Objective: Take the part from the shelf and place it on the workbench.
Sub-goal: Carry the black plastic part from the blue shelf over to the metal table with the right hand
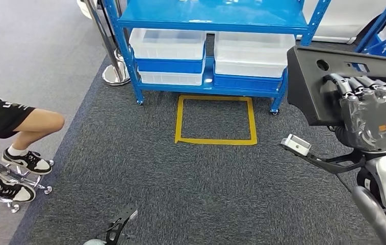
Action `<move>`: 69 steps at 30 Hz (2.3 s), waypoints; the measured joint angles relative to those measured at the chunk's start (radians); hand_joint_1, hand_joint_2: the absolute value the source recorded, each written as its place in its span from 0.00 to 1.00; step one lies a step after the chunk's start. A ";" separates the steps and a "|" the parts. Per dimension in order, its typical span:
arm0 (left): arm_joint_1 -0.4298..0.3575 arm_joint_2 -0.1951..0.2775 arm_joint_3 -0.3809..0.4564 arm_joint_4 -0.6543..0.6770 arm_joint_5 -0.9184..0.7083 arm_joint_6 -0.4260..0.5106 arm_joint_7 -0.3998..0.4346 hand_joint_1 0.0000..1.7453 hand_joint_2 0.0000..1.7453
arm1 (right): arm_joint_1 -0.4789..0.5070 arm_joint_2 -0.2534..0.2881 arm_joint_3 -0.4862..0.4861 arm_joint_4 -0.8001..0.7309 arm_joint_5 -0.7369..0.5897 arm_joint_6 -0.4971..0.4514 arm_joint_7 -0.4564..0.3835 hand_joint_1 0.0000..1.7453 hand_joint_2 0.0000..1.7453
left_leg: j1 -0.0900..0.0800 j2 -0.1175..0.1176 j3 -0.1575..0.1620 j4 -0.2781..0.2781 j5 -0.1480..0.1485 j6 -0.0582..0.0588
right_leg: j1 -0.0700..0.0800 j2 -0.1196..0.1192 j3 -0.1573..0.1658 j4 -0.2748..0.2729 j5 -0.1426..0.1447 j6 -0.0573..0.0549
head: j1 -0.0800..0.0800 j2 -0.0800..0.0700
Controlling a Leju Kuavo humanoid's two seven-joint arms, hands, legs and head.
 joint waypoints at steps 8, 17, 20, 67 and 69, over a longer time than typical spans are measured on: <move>0.020 0.012 0.010 0.000 0.000 -0.012 -0.002 0.00 1.00 | -0.001 0.018 0.011 -0.002 0.021 0.018 0.008 1.00 1.00 | 0.014 -0.080 -0.101 0.259 -0.150 -0.033 | -0.008 0.079 -0.025 -0.008 0.032 -0.037 | -0.001 0.000; 0.035 0.042 0.015 0.002 -0.001 -0.029 -0.014 0.00 1.00 | -0.006 0.031 0.022 -0.015 0.037 0.031 0.017 1.00 1.00 | 0.012 -0.143 0.046 -0.022 -0.019 0.000 | -0.017 0.175 -0.044 -0.021 0.066 0.007 | -0.001 0.000; 0.033 0.044 0.016 0.002 -0.012 -0.033 -0.021 0.00 1.00 | -0.011 0.030 0.023 -0.018 0.034 0.038 0.021 1.00 1.00 | 0.019 -0.103 0.047 -0.052 0.007 0.017 | -0.008 0.110 -0.077 0.043 0.015 0.015 | 0.005 0.000; 0.058 0.085 -0.028 0.042 -0.179 -0.010 -0.063 0.00 1.00 | 0.217 -0.113 -0.167 -0.180 -0.032 -0.008 -0.023 1.00 1.00 | 0.018 -0.066 -0.026 0.129 -0.118 -0.028 | 0.003 0.065 0.013 -0.055 0.041 -0.033 | 0.013 0.000; 0.062 0.085 -0.028 0.044 -0.180 -0.010 -0.063 0.00 1.00 | 0.217 -0.113 -0.166 -0.180 -0.015 -0.007 -0.023 1.00 1.00 | 0.018 -0.082 -0.076 0.239 -0.156 -0.031 | 0.004 0.088 0.009 -0.053 0.043 -0.035 | 0.013 0.000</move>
